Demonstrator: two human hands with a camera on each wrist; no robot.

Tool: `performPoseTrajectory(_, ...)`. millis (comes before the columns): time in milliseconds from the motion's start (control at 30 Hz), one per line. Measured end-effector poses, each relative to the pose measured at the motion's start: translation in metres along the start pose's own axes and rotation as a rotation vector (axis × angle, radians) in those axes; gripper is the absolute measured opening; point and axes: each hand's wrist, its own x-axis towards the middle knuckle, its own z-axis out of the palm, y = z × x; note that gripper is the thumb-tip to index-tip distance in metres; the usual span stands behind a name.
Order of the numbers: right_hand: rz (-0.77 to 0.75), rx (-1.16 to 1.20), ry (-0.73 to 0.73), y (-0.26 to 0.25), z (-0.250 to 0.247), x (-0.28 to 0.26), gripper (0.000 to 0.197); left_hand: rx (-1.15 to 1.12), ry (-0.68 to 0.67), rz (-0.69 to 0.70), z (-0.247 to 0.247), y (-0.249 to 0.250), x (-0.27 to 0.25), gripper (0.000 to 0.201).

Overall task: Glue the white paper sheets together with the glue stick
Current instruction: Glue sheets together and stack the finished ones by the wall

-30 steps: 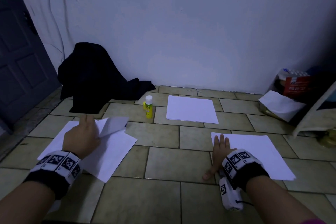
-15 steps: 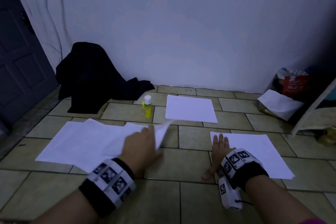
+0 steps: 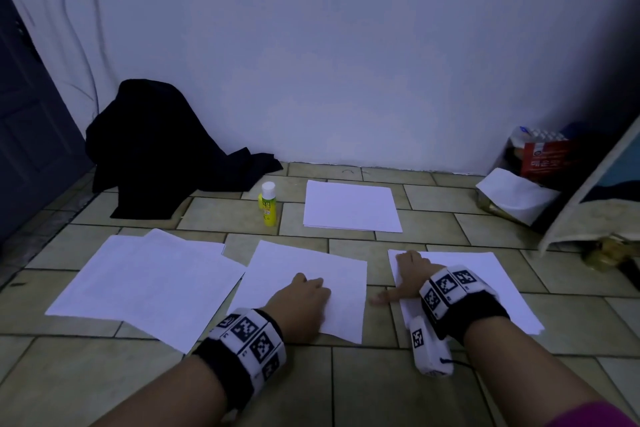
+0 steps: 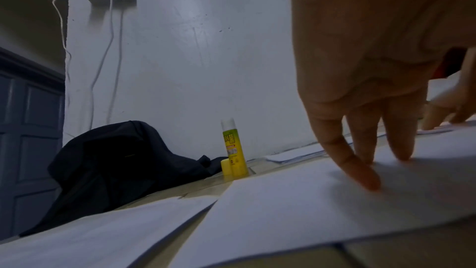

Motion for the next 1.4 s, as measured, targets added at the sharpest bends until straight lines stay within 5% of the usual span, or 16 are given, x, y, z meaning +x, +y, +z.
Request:
performPoseTrajectory(200,0.083,0.107,0.111,-0.023,-0.013,0.000,0.076,-0.111,0.096,0.059,0.003,-0.013,-0.003,0.064)
performPoseTrajectory(300,-0.128,0.178,0.187,-0.052,0.000,-0.008,0.081,-0.173,0.169,0.107,-0.001,-0.018,-0.005,0.062)
performPoseTrajectory(433,-0.342,0.056,0.039,-0.074,0.018,-0.016,0.094,-0.214,0.294,0.082,-0.012,-0.039,-0.010,0.053)
performPoseTrajectory(800,-0.330,0.035,0.012,-0.063,0.018,-0.014,0.097,-0.082,0.206,-0.295,-0.027,-0.129,-0.034,0.073)
performPoseTrajectory(1400,-0.331,0.095,0.012,-0.061,0.020,-0.013,0.096,-0.011,0.299,-0.417,-0.016,-0.131,-0.026,0.050)
